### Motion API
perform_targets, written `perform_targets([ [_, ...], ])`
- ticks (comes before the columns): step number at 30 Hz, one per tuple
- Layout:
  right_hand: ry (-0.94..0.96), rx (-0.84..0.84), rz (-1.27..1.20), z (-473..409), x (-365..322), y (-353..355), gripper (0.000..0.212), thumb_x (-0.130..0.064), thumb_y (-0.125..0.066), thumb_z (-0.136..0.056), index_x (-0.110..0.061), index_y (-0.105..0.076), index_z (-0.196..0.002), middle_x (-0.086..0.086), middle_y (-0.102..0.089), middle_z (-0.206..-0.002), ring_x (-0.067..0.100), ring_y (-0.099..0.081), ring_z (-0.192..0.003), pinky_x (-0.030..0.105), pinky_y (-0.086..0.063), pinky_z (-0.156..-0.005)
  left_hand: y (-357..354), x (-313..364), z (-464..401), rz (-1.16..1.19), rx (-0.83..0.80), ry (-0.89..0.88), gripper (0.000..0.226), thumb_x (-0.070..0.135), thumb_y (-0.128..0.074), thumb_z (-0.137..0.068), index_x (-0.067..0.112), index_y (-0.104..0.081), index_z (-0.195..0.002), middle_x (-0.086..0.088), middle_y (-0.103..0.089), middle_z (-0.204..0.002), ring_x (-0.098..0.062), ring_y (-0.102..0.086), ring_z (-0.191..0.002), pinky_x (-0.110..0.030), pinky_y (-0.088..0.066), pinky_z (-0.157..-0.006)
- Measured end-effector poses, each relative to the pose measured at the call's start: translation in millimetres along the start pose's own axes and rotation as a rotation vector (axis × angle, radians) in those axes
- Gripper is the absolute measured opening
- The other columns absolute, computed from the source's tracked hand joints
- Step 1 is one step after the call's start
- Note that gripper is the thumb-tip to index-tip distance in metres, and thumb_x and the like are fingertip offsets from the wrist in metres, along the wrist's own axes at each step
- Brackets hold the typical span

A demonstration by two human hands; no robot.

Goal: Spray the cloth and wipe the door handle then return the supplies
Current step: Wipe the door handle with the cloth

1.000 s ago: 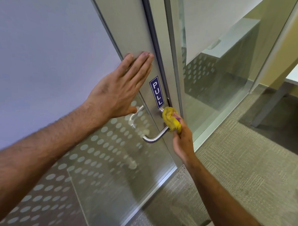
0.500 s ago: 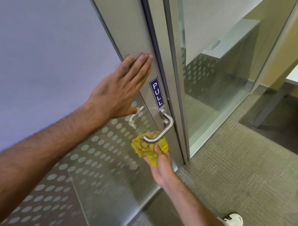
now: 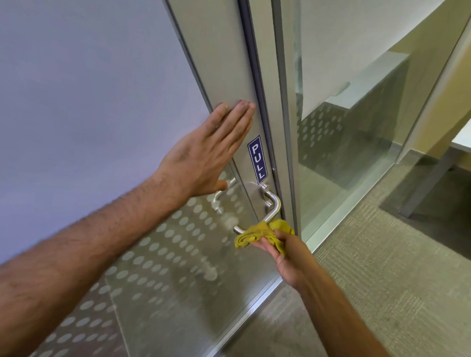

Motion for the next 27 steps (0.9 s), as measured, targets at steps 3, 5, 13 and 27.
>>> perform_targets([
  [3,0.102,0.097,0.106,1,-44,-4,0.025,0.004,-0.04,-0.101,0.007,-0.062,-0.088,0.023,-0.073,-0.073,0.032,-0.074,-0.067,0.027,-0.061,-0.049,-1,0,0,0.003,0.01,-0.001,0.139,0.093,-0.026,-0.079,-0.013,0.004,-0.163,-0.03,0.004,-0.174,-0.041,-0.004,-0.164,-0.051,-0.009,-0.134],
  [5,0.206,0.175,0.122,2,-75,-5,0.018,0.004,-0.042,-0.1,0.009,-0.06,-0.1,0.023,-0.069,-0.082,0.029,-0.071,-0.061,0.026,-0.061,-0.049,-1,0,0,0.004,0.018,0.0,0.137,0.092,-0.023,-0.079,-0.013,0.004,-0.163,-0.031,0.005,-0.173,-0.041,-0.003,-0.164,-0.051,-0.009,-0.134],
  [13,1.3,0.155,1.075,60,-115,-87,0.026,-0.012,-0.062,-0.092,-0.013,-0.066,-0.118,0.008,-0.075,-0.096,0.017,-0.072,-0.081,0.039,-0.061,-0.072,-1,-1,0,0.016,0.014,0.011,0.14,0.092,-0.03,-0.079,-0.014,0.007,-0.162,-0.032,0.009,-0.172,-0.042,0.0,-0.164,-0.052,-0.009,-0.134],
  [27,1.277,-0.127,1.578,9,-49,-66,0.052,0.014,-0.066,-0.084,-0.007,-0.063,-0.132,0.007,-0.046,-0.154,0.034,-0.021,-0.152,0.047,-0.034,-0.119,-5,1,0,0.022,0.032,0.002,0.138,0.092,-0.026,-0.08,-0.015,0.008,-0.162,-0.034,0.011,-0.172,-0.043,0.001,-0.164,-0.052,-0.01,-0.133],
])
Point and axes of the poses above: each hand's wrist, its own z-axis away from the middle knuckle, its own y-axis out of the back of the hand, x = y × z, the point moved 7 cm from there along -z, towards the middle knuckle
